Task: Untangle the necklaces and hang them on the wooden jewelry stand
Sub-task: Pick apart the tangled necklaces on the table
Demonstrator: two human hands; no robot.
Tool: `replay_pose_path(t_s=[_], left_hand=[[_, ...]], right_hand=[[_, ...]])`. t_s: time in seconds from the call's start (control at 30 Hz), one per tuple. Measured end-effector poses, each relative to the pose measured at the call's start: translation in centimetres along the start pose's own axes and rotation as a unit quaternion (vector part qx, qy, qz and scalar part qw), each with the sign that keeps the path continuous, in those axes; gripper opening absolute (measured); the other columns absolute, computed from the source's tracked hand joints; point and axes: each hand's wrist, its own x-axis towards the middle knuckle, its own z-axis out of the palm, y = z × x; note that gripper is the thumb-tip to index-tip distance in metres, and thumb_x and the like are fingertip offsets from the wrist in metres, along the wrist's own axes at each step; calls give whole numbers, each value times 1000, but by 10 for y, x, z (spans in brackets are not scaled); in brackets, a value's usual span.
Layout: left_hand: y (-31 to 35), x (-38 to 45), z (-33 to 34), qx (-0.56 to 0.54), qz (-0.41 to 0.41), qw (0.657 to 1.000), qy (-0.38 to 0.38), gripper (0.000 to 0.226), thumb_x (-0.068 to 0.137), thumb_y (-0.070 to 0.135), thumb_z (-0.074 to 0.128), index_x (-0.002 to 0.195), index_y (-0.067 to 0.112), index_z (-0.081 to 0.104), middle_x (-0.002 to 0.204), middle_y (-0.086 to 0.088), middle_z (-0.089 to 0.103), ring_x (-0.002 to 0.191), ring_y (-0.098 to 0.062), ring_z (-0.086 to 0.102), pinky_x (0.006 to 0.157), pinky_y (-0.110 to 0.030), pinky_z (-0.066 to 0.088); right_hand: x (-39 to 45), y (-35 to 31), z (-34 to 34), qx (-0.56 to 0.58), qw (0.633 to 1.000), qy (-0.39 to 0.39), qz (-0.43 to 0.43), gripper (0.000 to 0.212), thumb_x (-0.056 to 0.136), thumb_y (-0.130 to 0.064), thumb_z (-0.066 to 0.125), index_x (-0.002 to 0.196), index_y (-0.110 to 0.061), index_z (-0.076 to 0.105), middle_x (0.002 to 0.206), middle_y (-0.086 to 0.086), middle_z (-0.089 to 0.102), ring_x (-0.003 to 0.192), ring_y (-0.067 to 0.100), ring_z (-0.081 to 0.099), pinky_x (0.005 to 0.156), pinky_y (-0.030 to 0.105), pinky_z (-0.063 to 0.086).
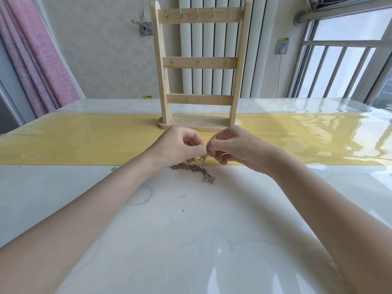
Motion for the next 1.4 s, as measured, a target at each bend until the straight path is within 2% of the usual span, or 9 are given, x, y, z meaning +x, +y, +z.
replay_pose_path(t_s=[0.2,0.33,0.4,0.6,0.73,0.97,1.1,1.23,1.4], left_hand=[[-2,1,-2,-56,-14,998,8,27,85,-4,58,63,13,59,50,11,56,51,-7,46,56,-18,43],[-2,3,-2,-56,22,996,69,18,83,3,66,70,14,60,63,7,60,55,-3,51,56,-15,45],[-1,4,-2,-55,43,993,98,15,83,7,69,72,16,61,67,4,60,57,-3,52,57,-16,46],[-3,2,6,0,44,995,84,14,77,11,75,69,18,66,64,5,66,56,-3,58,57,-13,46],[-4,2,3,24,33,991,125,15,76,12,76,67,19,66,62,6,66,53,0,58,57,-12,47],[-2,-1,4,68,29,988,133,22,77,8,72,65,25,65,67,6,68,60,-3,62,63,-14,51],[-1,-2,4,78,54,985,147,22,76,6,73,66,23,63,63,10,64,58,2,58,58,-7,45],[0,-2,7,108,96,979,144,19,74,3,72,71,19,62,64,14,61,61,3,58,59,-5,42],[-1,-1,7,61,73,987,132,12,76,5,75,75,15,69,67,7,67,58,3,60,60,-8,47]], right_hand=[[1,2,-4,136,988,-66,35,24,92,-3,52,68,-5,56,66,5,52,57,13,47,58,22,42],[3,4,-7,191,979,-49,45,23,95,-4,47,73,-5,54,69,5,49,57,14,49,58,24,40],[4,4,-6,196,979,-23,46,22,96,-4,46,76,-5,54,70,5,48,56,14,50,56,23,41],[8,6,3,180,983,12,22,11,96,-3,49,94,3,58,76,7,49,57,12,50,53,20,43],[8,6,5,158,986,45,13,12,94,-5,53,87,2,61,78,6,52,56,12,50,55,21,43],[7,4,6,94,992,82,-4,14,89,-7,62,77,-1,62,76,13,52,52,11,48,55,22,41],[6,4,7,108,992,58,9,15,93,-8,57,80,-1,60,73,6,52,53,12,49,52,21,41],[6,4,7,178,983,17,44,19,96,-7,51,78,-3,56,72,6,48,52,13,49,49,19,44],[5,5,7,169,985,-7,43,24,99,-8,46,77,-4,55,72,5,48,53,14,49,49,19,44]])
